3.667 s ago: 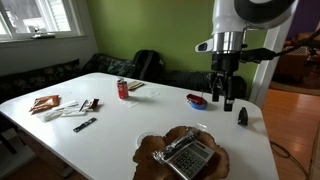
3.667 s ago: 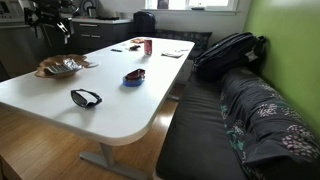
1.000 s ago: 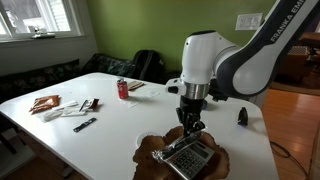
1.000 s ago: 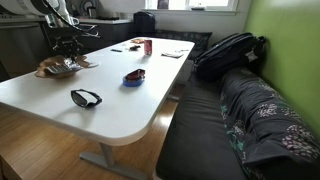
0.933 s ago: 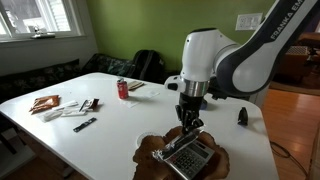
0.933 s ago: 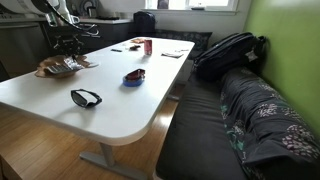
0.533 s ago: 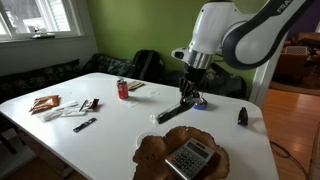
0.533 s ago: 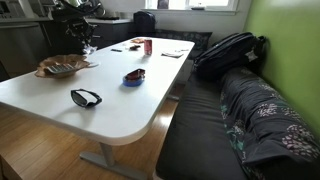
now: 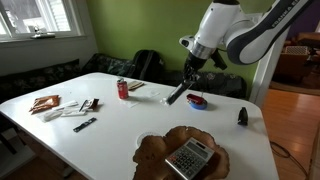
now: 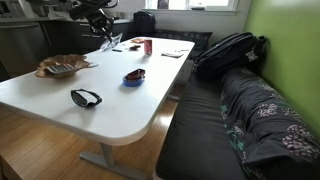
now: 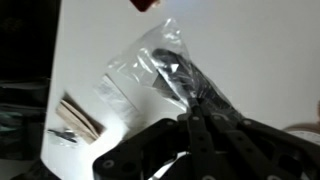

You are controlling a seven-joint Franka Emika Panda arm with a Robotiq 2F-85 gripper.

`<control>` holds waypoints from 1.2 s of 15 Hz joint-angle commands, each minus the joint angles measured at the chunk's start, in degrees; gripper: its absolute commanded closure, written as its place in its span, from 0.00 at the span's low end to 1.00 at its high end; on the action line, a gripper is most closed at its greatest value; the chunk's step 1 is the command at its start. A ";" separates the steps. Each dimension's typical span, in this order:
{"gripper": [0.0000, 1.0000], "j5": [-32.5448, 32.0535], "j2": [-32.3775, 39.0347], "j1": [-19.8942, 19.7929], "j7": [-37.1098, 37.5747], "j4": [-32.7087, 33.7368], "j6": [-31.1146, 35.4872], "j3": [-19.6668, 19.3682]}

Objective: Move the packet from the tray to the table

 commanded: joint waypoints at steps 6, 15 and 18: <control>0.99 -6.51 1.27 0.65 7.40 3.62 1.79 -6.11; 1.00 -3.88 26.06 -0.01 7.68 27.68 1.44 -6.33; 1.00 -0.25 32.95 -2.71 4.72 35.01 1.22 -0.89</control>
